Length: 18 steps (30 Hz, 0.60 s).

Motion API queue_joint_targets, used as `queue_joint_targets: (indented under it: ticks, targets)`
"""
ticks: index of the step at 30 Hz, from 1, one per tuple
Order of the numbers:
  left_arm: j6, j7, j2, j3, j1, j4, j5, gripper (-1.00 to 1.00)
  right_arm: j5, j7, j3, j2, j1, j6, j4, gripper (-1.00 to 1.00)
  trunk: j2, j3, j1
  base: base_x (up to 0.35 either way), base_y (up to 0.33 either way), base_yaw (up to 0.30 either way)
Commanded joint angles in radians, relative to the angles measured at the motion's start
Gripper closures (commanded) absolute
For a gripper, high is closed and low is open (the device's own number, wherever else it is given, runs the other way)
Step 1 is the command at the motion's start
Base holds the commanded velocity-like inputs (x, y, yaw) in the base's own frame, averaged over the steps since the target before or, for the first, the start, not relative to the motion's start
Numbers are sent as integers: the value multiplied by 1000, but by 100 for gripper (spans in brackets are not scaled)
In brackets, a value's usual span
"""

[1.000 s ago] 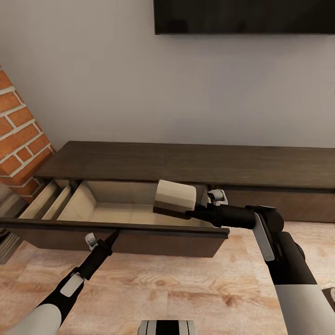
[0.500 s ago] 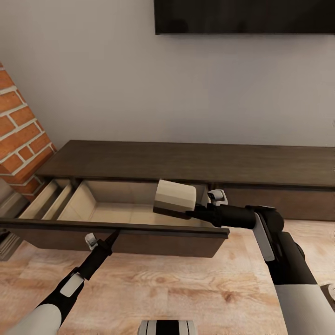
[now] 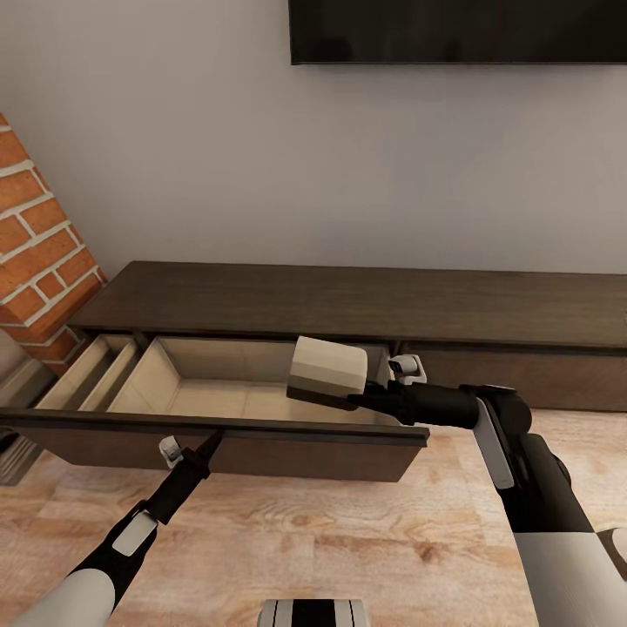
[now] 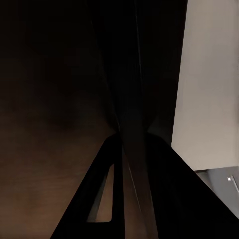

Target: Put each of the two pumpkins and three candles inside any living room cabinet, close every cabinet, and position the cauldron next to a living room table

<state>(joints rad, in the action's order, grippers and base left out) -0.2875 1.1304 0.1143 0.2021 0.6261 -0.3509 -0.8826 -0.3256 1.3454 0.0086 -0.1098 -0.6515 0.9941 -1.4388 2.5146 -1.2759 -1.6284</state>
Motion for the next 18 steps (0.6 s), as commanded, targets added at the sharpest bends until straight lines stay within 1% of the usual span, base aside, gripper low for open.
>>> queue_joint_targets:
  ticks: [1,18]
  targets:
    - [-6,0,-1,-23,0,26,14,100,-4,0,1,-1,0,7,0,100,0,-1,0,0,0,0]
    - [-6,0,-1,-23,0,26,14,100,-4,0,2,-1,0,8,0,100,0,-1,0,0,0,0]
